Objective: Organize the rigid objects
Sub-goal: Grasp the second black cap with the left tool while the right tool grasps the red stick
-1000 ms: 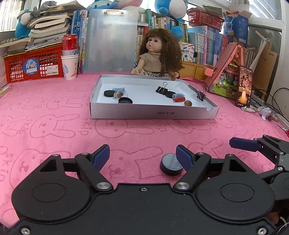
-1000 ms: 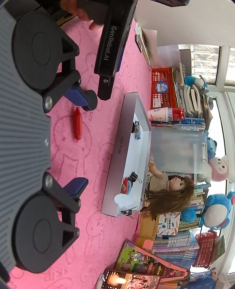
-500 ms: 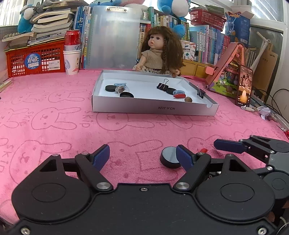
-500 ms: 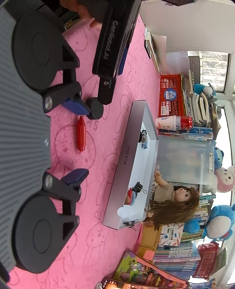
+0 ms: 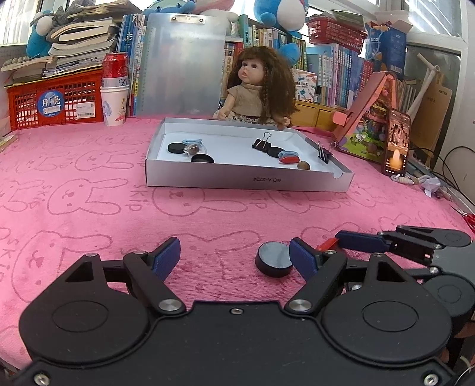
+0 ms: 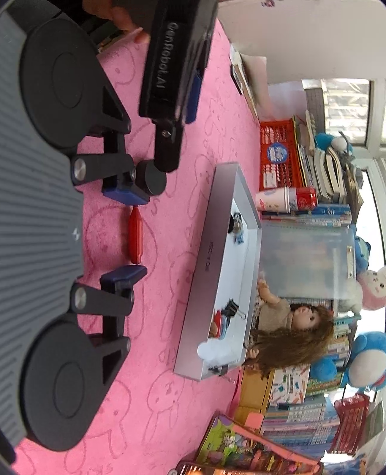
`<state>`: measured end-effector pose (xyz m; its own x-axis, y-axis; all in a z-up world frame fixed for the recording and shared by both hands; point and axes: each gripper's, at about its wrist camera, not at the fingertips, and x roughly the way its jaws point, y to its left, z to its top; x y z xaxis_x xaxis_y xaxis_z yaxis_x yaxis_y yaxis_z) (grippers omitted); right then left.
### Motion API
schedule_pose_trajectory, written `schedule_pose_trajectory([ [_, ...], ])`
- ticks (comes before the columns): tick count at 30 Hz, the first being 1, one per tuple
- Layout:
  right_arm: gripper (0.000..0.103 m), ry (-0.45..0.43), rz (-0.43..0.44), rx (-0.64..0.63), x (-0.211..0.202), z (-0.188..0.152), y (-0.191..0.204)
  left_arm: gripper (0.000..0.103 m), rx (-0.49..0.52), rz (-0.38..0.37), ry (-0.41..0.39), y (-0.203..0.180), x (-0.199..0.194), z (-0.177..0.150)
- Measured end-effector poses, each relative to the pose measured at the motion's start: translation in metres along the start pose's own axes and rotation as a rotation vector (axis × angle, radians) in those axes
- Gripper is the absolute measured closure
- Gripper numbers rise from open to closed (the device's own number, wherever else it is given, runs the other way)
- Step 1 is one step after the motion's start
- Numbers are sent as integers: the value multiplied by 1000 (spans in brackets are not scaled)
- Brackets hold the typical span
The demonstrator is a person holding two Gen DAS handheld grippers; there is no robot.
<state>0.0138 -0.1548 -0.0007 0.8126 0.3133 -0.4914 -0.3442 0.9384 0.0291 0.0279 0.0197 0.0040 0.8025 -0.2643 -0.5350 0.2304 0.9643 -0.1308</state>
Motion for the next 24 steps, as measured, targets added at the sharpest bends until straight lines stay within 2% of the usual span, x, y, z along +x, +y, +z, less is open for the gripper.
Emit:
schedule_pose_trajectory([
  [10, 53, -41, -147, 49, -8, 2, -11, 24, 20, -9, -3, -14, 5, -8],
  [19, 53, -36, -194, 57, -9, -3, -11, 27, 21, 14, -7, -22, 14, -11],
  [24, 53, -27, -196, 67, -9, -6, -11, 36, 51, 40, -12, -28, 17, -12],
])
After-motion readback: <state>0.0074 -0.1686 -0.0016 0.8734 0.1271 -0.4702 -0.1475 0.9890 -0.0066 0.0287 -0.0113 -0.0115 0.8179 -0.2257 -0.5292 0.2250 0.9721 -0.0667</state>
